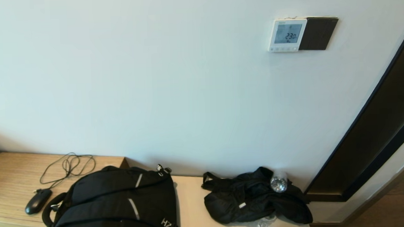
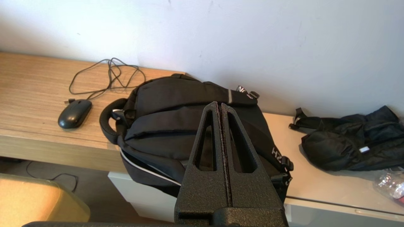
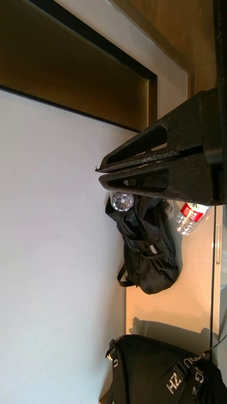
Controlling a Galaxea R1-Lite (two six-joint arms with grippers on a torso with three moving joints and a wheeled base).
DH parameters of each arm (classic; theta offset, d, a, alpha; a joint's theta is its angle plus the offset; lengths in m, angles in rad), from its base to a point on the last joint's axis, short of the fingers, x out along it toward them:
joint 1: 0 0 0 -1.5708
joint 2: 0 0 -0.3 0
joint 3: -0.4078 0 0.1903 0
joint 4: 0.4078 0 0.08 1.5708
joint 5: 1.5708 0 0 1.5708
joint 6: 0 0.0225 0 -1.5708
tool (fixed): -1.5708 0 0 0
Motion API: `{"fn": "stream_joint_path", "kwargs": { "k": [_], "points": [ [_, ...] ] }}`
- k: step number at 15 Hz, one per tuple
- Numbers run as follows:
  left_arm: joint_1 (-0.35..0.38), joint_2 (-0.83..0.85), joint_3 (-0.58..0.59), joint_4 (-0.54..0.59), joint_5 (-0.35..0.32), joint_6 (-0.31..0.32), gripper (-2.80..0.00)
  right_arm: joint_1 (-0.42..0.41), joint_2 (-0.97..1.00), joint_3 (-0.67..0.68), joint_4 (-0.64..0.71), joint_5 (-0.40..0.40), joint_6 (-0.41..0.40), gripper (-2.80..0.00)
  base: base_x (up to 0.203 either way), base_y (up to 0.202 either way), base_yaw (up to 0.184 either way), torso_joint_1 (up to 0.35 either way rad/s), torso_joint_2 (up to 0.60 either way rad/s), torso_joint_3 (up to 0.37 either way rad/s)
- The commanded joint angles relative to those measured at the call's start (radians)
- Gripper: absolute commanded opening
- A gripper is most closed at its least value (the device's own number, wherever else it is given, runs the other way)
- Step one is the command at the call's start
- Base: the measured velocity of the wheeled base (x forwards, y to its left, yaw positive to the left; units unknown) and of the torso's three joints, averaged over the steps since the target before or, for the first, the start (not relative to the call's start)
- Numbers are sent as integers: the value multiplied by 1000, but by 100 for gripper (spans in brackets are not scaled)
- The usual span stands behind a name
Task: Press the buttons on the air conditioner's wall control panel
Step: Turn off the central air conditioner
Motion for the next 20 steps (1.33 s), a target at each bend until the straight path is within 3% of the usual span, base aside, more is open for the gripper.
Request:
{"fn": "stream_joint_path", "kwargs": {
  "k": [1, 4, 10, 14, 20],
  "points": [
    [0, 0, 0, 1, 1, -1, -280, 0, 64, -34, -4, -16, 2, -280, 0, 0, 0, 0, 0, 0],
    [0, 0, 0, 1, 1, -1, -280, -3, 236, -126, -64, -31, 6, -280, 0, 0, 0, 0, 0, 0],
    [0, 0, 0, 1, 1, -1, -280, 7, 795, -314, -522, -73, -9, -280, 0, 0, 0, 0, 0, 0],
    [0, 0, 0, 1, 1, -1, -280, 41, 1146, -630, -631, -148, -16, -280, 0, 0, 0, 0, 0, 0],
    [0, 0, 0, 1, 1, -1, -280, 120, 1561, -1130, -648, -233, -16, -280, 0, 0, 0, 0, 0, 0]
  ]
}}
